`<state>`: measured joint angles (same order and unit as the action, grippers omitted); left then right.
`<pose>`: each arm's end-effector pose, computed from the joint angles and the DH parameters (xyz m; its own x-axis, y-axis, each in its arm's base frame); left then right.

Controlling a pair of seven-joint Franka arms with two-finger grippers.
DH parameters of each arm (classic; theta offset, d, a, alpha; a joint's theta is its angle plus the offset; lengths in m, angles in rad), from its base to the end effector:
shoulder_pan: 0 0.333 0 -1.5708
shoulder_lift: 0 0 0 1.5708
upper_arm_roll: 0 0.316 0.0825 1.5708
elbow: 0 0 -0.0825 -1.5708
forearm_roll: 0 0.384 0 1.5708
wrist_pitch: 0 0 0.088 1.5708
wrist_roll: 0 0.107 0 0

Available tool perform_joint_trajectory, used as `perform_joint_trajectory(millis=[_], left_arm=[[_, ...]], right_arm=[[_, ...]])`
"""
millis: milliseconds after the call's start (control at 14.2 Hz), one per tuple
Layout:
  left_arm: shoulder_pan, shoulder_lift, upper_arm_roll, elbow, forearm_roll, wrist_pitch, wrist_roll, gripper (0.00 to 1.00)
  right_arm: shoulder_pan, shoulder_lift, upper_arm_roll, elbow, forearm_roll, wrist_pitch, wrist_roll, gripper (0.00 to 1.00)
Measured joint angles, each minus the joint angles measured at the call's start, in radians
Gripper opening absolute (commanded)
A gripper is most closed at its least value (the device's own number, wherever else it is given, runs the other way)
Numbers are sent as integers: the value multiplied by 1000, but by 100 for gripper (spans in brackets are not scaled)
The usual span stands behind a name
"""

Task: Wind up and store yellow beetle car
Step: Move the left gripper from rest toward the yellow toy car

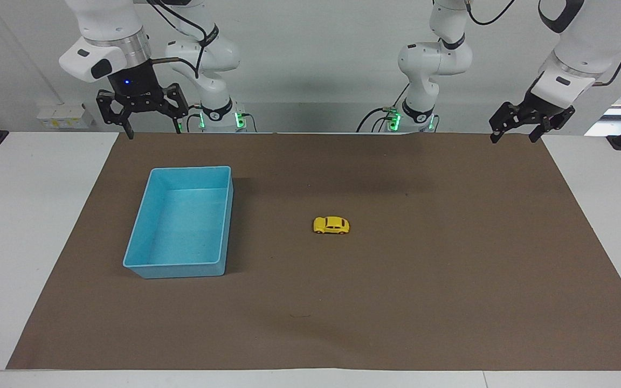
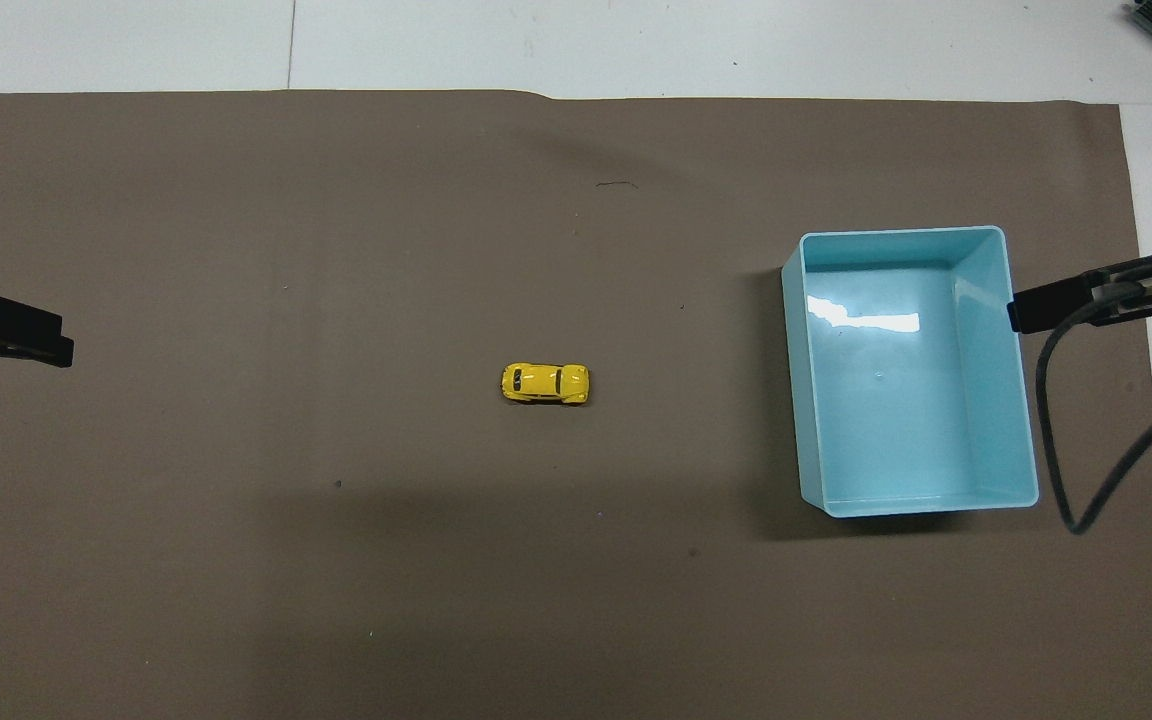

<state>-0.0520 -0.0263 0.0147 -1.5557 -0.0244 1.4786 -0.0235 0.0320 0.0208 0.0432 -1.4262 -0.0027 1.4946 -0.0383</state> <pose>0.5364 -0.0227 0.6381 0.9986 -0.0160 -0.0513 -0.0148 -0.9996 0.0236 0.5514 0.0409 0.6738 0.9925 0.1129 0.0475 0.1129 -0.9936 0.0036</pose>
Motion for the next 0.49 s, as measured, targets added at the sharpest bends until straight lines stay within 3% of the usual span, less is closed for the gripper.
perform_joint_trajectory(millis=[211, 492], left_arm=[[0, 1, -1, 0, 0, 0, -1, 100], [-1, 3, -2, 0, 0, 0, 0, 100]], right_arm=[[-2, 0, -5, 0, 39, -9, 155, 100], [-2, 0, -6, 0, 39, -9, 182, 100]])
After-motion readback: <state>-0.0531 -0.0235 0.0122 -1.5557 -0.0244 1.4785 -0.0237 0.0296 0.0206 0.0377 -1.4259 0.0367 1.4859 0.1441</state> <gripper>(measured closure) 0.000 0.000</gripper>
